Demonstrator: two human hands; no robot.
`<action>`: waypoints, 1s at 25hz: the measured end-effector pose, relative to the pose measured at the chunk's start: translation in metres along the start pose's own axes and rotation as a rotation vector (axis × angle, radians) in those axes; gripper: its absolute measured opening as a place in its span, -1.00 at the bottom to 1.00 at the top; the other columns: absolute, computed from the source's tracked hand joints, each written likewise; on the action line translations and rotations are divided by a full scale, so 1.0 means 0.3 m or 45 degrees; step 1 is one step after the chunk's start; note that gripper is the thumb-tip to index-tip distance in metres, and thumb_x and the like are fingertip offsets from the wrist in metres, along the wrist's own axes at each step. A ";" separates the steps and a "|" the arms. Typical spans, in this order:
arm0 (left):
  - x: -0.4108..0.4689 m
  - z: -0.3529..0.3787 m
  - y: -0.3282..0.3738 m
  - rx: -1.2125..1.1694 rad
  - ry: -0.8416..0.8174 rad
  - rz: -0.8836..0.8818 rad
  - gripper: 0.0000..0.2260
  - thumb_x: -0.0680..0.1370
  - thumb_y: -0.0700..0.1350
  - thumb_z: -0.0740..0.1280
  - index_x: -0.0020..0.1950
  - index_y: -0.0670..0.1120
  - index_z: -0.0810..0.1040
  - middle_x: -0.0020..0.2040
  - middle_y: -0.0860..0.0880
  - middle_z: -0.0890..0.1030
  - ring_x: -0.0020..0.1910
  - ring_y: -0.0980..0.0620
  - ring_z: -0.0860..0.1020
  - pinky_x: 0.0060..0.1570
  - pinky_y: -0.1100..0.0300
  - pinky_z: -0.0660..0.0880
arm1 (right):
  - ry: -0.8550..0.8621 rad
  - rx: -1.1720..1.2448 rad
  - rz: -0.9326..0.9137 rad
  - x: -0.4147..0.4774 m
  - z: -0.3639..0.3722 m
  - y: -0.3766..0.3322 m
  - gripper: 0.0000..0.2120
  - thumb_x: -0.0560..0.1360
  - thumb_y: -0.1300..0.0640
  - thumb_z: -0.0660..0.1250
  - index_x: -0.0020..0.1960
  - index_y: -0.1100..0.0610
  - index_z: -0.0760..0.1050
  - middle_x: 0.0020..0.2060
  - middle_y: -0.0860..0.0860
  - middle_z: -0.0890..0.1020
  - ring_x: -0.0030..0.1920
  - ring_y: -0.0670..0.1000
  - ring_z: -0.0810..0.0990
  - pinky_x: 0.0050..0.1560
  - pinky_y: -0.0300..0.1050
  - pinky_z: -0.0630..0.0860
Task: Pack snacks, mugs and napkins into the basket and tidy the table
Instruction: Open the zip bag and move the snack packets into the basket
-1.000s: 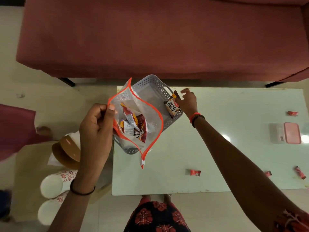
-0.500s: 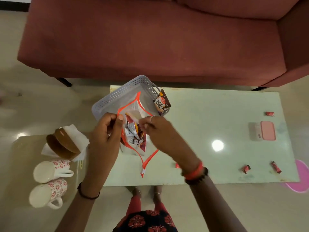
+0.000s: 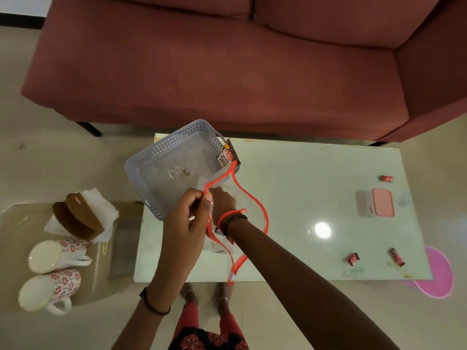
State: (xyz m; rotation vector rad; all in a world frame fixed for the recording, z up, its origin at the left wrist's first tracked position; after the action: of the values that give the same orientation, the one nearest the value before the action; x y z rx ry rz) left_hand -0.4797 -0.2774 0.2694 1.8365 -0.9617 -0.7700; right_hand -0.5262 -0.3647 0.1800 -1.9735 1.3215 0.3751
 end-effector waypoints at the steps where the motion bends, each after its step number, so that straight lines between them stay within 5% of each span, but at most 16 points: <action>1: -0.005 0.018 0.004 0.002 -0.016 -0.004 -0.87 0.56 -0.14 0.22 -0.13 -0.13 0.50 -0.40 0.03 0.51 -0.37 0.10 0.55 -0.36 0.35 0.47 | 0.014 -0.027 0.028 0.000 0.003 0.019 -0.74 0.60 0.22 0.10 0.19 0.29 0.46 0.12 0.23 0.59 0.10 0.22 0.59 0.10 0.03 0.51; 8: 0.008 0.042 -0.010 0.024 0.051 -0.021 -0.88 0.55 -0.13 0.24 -0.07 -0.15 0.52 -0.34 0.05 0.52 -0.35 0.10 0.54 -0.36 0.49 0.45 | 0.144 -0.046 -0.054 -0.074 -0.072 0.020 -0.79 0.54 0.32 0.15 0.11 0.27 0.49 0.00 0.23 0.60 0.00 0.22 0.60 -0.11 -0.03 0.49; 14: 0.079 -0.019 -0.032 0.045 0.176 -0.011 -0.81 0.56 -0.10 0.23 -0.05 -0.21 0.52 -0.27 -0.06 0.59 -0.28 0.10 0.58 -0.34 0.35 0.50 | 0.180 0.025 -0.099 -0.245 -0.216 -0.018 -0.80 0.52 0.28 0.14 0.06 0.23 0.49 0.00 0.21 0.61 0.01 0.25 0.58 -0.16 -0.08 0.40; 19: 0.162 -0.125 -0.072 0.010 0.309 -0.034 -0.85 0.58 -0.10 0.21 -0.14 -0.13 0.47 -0.36 0.08 0.52 -0.39 0.31 0.52 -0.43 0.52 0.39 | 0.194 0.902 -0.038 -0.318 -0.384 -0.012 -0.88 0.54 0.22 0.26 0.00 0.22 0.56 -0.04 0.11 0.70 -0.10 0.07 0.70 -0.11 -0.05 0.67; 21: 0.189 -0.165 -0.102 0.011 0.347 -0.068 -0.85 0.57 -0.06 0.22 -0.13 -0.10 0.47 -0.34 0.07 0.53 -0.38 0.30 0.52 -0.42 0.46 0.42 | 0.138 1.338 -0.091 -0.304 -0.441 0.005 -0.90 0.52 0.24 0.30 -0.02 0.14 0.59 -0.09 0.02 0.73 -0.12 0.00 0.72 -0.20 -0.17 0.66; 25: 0.214 -0.215 -0.138 0.013 0.388 -0.062 -0.84 0.57 -0.09 0.22 -0.13 -0.15 0.48 -0.36 0.07 0.51 -0.38 0.33 0.51 -0.40 0.54 0.39 | 0.205 1.881 -0.230 -0.183 -0.485 0.033 -0.84 0.51 0.28 0.30 0.04 0.13 0.59 -0.02 0.07 0.72 -0.03 0.06 0.71 -0.11 -0.11 0.65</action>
State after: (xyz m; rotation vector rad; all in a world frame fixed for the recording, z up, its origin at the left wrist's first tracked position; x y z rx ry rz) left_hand -0.3828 -0.2927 0.2507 1.9242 -0.7275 -0.4944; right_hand -0.5802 -0.4315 0.3102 -0.8121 0.9539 -0.7059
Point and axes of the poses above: each hand's wrist, its own x-axis towards the middle knuckle, its own z-axis out of the palm, y = z × x, the point moved 1 cm from there along x, towards the middle knuckle
